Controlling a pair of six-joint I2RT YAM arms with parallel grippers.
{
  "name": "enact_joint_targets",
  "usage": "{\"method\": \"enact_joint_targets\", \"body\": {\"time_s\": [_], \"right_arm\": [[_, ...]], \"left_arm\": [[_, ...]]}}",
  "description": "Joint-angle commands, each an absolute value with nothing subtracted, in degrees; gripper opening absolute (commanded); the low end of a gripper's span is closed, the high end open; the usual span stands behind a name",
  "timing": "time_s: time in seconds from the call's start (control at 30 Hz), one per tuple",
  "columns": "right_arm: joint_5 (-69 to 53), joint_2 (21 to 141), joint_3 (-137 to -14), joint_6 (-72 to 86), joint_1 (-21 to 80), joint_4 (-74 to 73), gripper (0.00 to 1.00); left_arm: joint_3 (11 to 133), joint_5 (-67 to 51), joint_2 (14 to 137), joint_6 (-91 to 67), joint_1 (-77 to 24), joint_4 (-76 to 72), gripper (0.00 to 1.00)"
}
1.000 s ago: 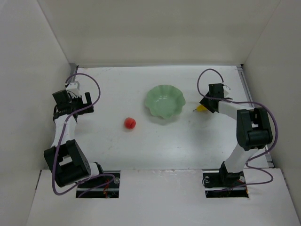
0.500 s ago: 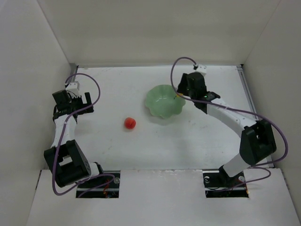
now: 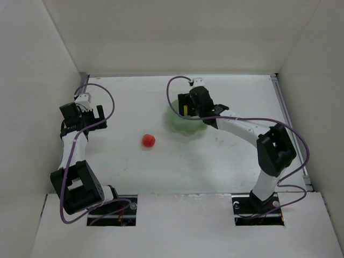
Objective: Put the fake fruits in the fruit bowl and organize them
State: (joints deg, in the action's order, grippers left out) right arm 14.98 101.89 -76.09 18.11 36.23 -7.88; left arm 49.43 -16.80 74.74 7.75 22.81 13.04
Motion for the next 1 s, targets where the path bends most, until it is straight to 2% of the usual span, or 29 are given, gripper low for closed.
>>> {"method": "enact_joint_targets", "body": {"time_s": [0.0, 0.17, 0.5, 0.67, 0.7, 0.73, 0.87, 0.9, 0.97], "right_arm": [[8.03, 95.2, -77.62, 7.5, 42.47, -1.07, 1.0], [-4.65, 96.31, -74.62, -2.98, 52.5, 0.01, 1.0], [-2.29, 116.96, -90.34, 1.05, 56.2, -3.24, 1.0], [-2.11, 122.08, -92.81, 0.7, 56.73, -7.11, 1.0], [-2.11, 122.17, -92.55, 0.96, 56.82, -7.55, 0.97], [-2.2, 121.91, -92.11, 1.31, 56.82, -7.56, 0.87], [-2.55, 118.84, -89.92, 1.85, 56.99, -6.59, 0.33], [-2.2, 117.7, -89.65, 1.85, 57.08, -6.59, 0.22], [-1.76, 115.15, -89.04, 2.02, 57.17, -6.16, 0.16]], "left_arm": [[48.43, -17.93, 72.68, 8.44, 22.81, 10.99, 1.0], [48.52, -17.67, 73.21, 8.44, 22.9, 10.81, 1.0], [48.6, -17.58, 73.21, 8.44, 22.55, 11.16, 1.0], [48.69, -17.58, 73.21, 8.44, 22.37, 11.16, 1.0], [48.78, -17.58, 73.13, 8.44, 22.46, 11.25, 1.0], [48.78, -17.58, 73.13, 8.44, 22.54, 11.25, 1.0], [48.6, -17.58, 73.12, 8.44, 22.72, 11.25, 1.0], [48.6, -17.58, 73.12, 8.44, 22.72, 11.25, 1.0], [48.69, -17.49, 73.21, 8.44, 22.72, 11.25, 1.0]]}}
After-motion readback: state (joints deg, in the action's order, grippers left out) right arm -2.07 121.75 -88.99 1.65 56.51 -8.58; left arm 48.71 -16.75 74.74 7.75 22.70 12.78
